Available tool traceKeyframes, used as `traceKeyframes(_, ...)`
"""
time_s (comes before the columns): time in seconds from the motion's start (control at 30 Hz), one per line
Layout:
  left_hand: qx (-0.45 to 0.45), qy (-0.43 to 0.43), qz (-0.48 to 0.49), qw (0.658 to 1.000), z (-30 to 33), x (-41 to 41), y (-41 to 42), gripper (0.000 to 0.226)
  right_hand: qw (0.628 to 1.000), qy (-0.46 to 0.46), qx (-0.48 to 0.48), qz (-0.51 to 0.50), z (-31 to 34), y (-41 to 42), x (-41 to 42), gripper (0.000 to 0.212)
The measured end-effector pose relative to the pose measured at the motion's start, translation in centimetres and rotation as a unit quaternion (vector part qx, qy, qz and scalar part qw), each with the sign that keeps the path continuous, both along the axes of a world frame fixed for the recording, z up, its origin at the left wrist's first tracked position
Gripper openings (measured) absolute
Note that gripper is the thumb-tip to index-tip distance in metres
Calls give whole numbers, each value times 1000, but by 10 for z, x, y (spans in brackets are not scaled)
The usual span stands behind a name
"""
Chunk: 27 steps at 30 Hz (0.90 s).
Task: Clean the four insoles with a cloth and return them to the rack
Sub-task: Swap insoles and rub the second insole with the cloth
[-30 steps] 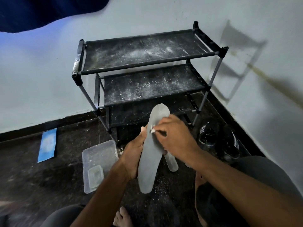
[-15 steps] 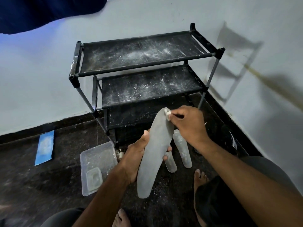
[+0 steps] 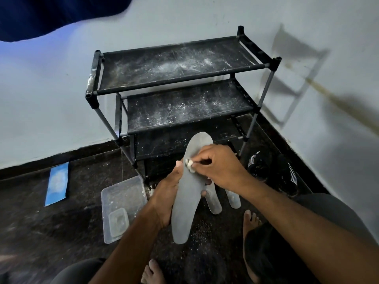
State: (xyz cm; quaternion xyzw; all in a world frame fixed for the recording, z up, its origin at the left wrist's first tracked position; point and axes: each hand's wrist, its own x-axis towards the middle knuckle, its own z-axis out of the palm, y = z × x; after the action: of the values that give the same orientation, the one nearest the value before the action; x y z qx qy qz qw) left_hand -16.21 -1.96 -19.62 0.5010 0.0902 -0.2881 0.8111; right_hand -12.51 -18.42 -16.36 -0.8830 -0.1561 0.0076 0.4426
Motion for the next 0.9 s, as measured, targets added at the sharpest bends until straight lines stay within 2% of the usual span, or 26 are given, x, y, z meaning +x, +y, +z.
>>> traceKeyframes(0.03, -3, 3, 6, 1000, -1, 1, 1, 60, 1000, 7, 12, 6, 1, -1, 1, 9)
traceKeyframes(0.1, -3, 6, 5, 1000, -1, 1, 4, 62, 998, -30, 27, -47, 2, -5, 8, 10)
traceKeyframes(0.2, 19, 7, -9, 1000, -2, 0, 4, 65, 983, -108, -27, -146, -2, -10, 16, 6)
traceKeyframes(0.27, 25, 5, -7, 1000, -2, -1, 3, 64, 988, -100, -41, -110, -7, -3, 10, 8)
traceKeyframes(0.37, 25, 12, 28, 999, -6, 3, 3, 58, 997, -50, -45, 30, -14, 11, -5, 8)
traceKeyframes(0.43, 18, 20, 38, 999, -9, 5, 6, 59, 996, -13, -42, 72, -11, 10, -4, 6)
traceKeyframes(0.6, 32, 18, 10, 999, -8, 5, 8, 70, 985, -95, -88, -115, -4, -7, 14, 11)
traceKeyframes(0.63, 39, 15, 10, 999, -9, 5, 7, 69, 986, -81, -102, -99, -4, -5, 12, 10)
traceKeyframes(0.7, 52, 9, 17, 998, -11, 4, 7, 65, 994, -21, -109, -6, -8, 4, 5, 11)
traceKeyframes(0.77, 61, 5, 25, 998, -11, 5, 6, 64, 996, 26, -70, 46, -4, 6, -2, 12)
traceKeyframes(0.83, 58, 9, 34, 998, -10, 7, 8, 66, 999, 8, -32, 1, 1, 1, 4, 7)
traceKeyframes(0.9, 57, 9, 29, 998, -10, 7, 9, 72, 992, -62, -67, -85, 3, -8, 11, 12)
